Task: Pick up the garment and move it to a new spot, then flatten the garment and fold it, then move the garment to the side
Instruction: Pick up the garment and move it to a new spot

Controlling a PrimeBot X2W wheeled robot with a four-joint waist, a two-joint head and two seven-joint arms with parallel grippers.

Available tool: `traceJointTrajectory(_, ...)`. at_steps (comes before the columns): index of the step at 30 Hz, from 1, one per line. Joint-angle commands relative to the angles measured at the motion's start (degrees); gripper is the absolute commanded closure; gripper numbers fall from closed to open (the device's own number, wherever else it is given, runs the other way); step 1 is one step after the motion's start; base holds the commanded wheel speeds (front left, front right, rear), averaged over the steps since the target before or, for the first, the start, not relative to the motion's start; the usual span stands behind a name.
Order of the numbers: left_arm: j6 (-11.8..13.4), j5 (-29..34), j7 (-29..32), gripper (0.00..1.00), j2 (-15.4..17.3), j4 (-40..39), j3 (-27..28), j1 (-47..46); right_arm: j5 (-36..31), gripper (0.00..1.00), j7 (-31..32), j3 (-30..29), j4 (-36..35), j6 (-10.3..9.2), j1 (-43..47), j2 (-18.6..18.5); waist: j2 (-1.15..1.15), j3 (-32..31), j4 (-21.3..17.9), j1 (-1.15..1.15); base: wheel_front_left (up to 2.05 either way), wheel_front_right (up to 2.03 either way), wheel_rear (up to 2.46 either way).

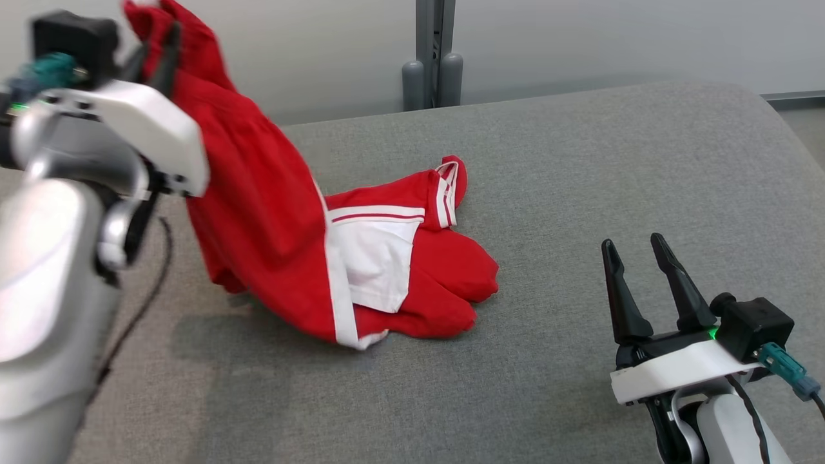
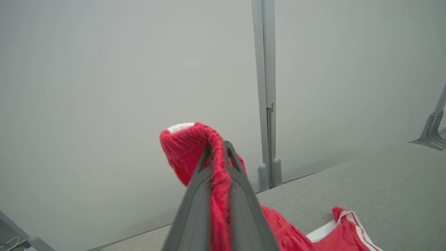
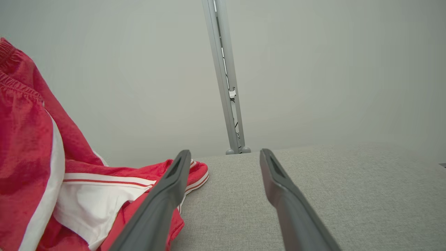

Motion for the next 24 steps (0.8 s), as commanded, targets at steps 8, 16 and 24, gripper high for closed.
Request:
traceJointTrajectory(8,0.3,-2.6,4.5,1.0,11.4,-3.3,8.7,-1.5,0.3,0.0,-0.3,0.4,-0.5,0.11,-0.9,-0.7,0.0,2.3,-0.1,0.0,0.0,0.0,0.0)
traceJointTrajectory(16,-0.3,-4.7,3.4,1.0,16.1,1.5,13.5,-0.9,0.2,0.0,-0.3,0.6,-0.4,0.11,-1.8,-1.4,0.0,4.0,-0.4,0.0,0.0,0.0,0.0)
traceJointTrajectory(24,-1.3,-8.8,1.5,1.0,14.9,14.7,16.1,5.6,0.5,0.0,-0.3,1.6,-0.3,0.11,-2.8,-1.7,0.0,5.8,-1.2,0.0,0.0,0.0,0.0)
